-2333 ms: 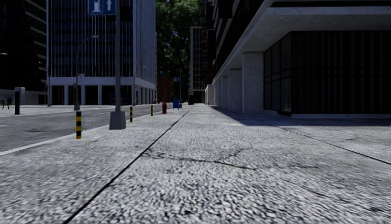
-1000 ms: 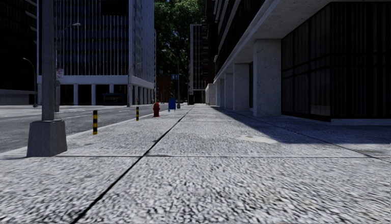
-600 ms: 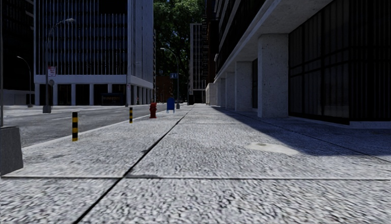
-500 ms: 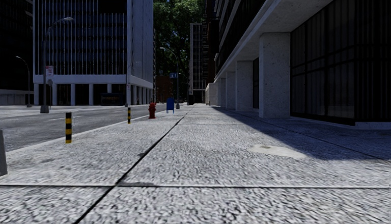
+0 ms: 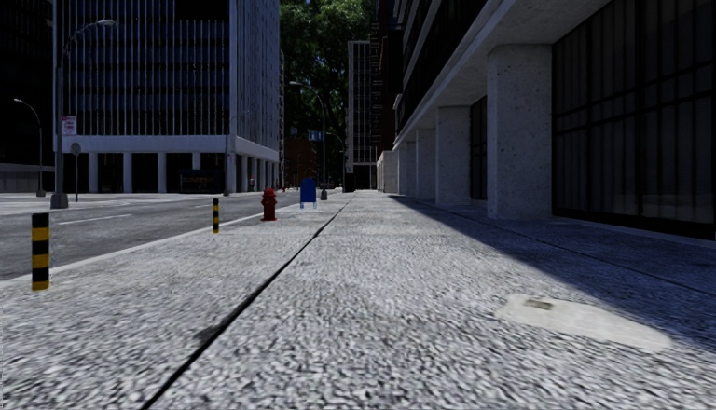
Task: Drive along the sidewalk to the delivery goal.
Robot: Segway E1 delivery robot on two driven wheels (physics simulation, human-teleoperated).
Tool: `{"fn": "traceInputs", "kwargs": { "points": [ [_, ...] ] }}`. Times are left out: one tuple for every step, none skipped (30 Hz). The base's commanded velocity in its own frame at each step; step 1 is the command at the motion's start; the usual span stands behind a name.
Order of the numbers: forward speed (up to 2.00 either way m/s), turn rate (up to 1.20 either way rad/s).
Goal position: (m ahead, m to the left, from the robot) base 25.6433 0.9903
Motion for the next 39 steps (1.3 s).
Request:
{"fn": "traceInputs", "kwargs": {
  "points": [
    [2.0,0.0],
    [2.0,0.0],
    [2.0,0.0],
    [2.0,0.0],
    [2.0,0.0],
    [2.0,0.0],
    [2.0,0.0],
    [2.0,0.0],
    [2.0,0.0],
    [2.0,0.0],
    [2.0,0.0],
    [2.0,0.0],
    [2.0,0.0],
    [2.0,0.0],
    [2.0,0.0],
    [2.0,0.0],
    [2.0,0.0],
    [2.0,0.0],
    [2.0,0.0],
    [2.0,0.0],
    [2.0,0.0],
    [2.0,0.0],
    [2.0,0.0],
    [2.0,0.0],
    [2.0,0.0],
    [2.0,0.0],
    [2.0,0.0],
    [2.0,0.0],
    [2.0,0.0],
    [2.0,0.0],
    [2.0,0.0],
    [2.0,0.0],
    [2.0,0.0],
    [2.0,0.0],
    [2.0,0.0],
    [2.0,0.0],
    [2.0,0.0],
    [2.0,0.0],
    [2.0,0.0]
  ]
}}
